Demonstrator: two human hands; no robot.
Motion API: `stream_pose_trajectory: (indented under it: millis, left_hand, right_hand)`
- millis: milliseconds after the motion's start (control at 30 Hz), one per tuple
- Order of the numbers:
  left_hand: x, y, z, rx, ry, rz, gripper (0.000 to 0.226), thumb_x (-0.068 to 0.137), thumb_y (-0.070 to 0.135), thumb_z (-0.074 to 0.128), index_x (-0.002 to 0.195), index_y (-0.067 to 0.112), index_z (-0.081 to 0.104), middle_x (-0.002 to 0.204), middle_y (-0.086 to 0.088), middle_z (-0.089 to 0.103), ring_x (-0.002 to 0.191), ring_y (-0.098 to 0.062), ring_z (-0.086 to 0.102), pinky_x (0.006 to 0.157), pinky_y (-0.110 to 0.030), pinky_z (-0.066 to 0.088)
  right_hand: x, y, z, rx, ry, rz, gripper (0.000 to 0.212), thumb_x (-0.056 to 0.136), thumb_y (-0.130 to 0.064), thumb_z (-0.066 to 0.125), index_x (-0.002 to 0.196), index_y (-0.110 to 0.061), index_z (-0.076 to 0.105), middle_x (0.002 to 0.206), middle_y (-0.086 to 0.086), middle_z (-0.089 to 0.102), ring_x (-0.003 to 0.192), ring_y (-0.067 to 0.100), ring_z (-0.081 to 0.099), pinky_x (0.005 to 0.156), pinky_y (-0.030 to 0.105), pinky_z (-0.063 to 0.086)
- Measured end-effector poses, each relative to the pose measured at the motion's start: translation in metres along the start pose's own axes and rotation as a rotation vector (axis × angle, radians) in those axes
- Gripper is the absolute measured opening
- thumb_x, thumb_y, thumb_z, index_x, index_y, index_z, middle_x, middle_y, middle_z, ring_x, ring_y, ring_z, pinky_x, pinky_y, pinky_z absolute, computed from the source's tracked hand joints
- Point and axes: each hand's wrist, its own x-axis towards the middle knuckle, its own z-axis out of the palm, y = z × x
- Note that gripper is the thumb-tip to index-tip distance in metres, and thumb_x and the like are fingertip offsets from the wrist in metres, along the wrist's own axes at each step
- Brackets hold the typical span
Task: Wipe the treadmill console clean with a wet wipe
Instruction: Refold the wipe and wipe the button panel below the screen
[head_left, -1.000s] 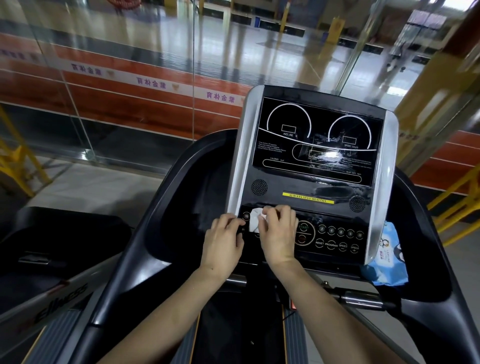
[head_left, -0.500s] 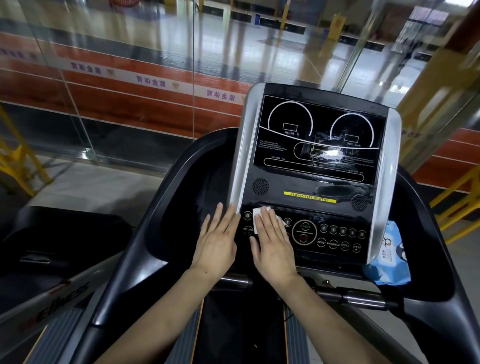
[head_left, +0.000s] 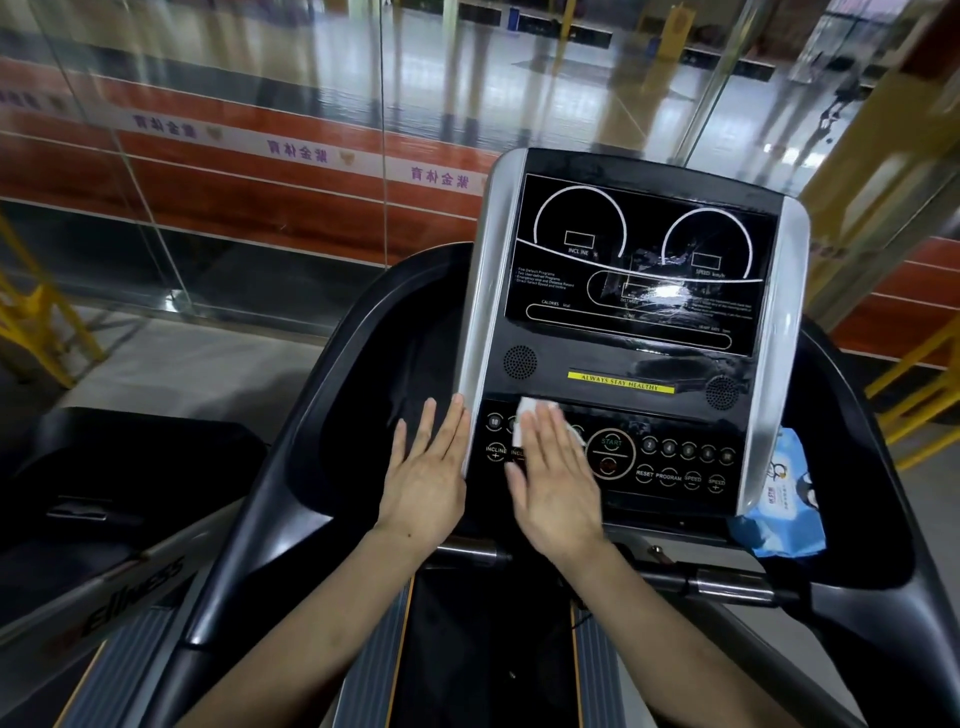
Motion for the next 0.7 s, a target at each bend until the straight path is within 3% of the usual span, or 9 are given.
stream_pose_trajectory:
  millis: [167,300,400,600,700]
  left_hand:
    - [0.000,-0.003,0.002,0.008,-0.006,0.012,0.084,0.101,0.018,0.041,0.163,0.020,-0.016,0.168,0.008,-0.032,0.156,-0.024,-0.027,0.129,-0.052,-0.008]
    - [-0.002,-0.002,0.006,-0.036,0.049,0.013,0.079,0.103,0.018,0.043,0.164,0.019,-0.007,0.170,0.007,-0.024,0.158,-0.025,-0.019,0.130,-0.051,-0.001]
    - [-0.002,0.002,0.007,-0.072,0.071,0.004,0.078,0.102,0.016,0.046,0.165,0.017,0.000,0.172,0.004,-0.018,0.159,-0.026,-0.016,0.130,-0.051,0.002]
    - [-0.001,0.005,0.009,-0.070,0.090,0.025,0.083,0.095,0.010,0.051,0.164,0.011,0.006,0.174,-0.002,-0.013,0.160,-0.025,-0.013,0.130,-0.050,0.009]
    - [0.001,0.006,0.008,-0.081,0.091,0.026,0.082,0.095,0.011,0.052,0.164,0.010,0.007,0.174,-0.004,-0.009,0.161,-0.025,-0.007,0.130,-0.048,0.012]
  right_hand:
    - [-0.013,0.014,0.001,0.070,0.007,0.140,0.066,0.109,-0.048,0.014,0.166,-0.015,0.002,0.174,0.003,-0.008,0.160,0.017,-0.015,0.131,0.046,0.011]
    - [0.011,-0.034,0.002,0.099,0.004,-0.024,0.067,0.110,-0.048,0.018,0.166,-0.016,0.004,0.175,0.002,-0.003,0.160,0.017,-0.014,0.132,0.043,0.004]
    - [0.014,-0.031,-0.001,0.063,0.001,-0.075,0.066,0.110,-0.050,0.020,0.167,-0.018,0.008,0.175,-0.002,0.000,0.160,0.012,-0.011,0.132,0.039,0.002]
    - [-0.022,0.060,-0.006,0.067,0.070,0.172,0.067,0.109,-0.050,0.019,0.166,-0.015,0.013,0.174,0.002,0.006,0.161,0.016,-0.004,0.129,0.046,0.018]
    - [-0.015,0.045,-0.002,0.155,0.142,0.207,0.066,0.110,-0.046,0.023,0.165,-0.009,0.016,0.173,0.007,0.014,0.162,0.025,0.002,0.128,0.050,0.020]
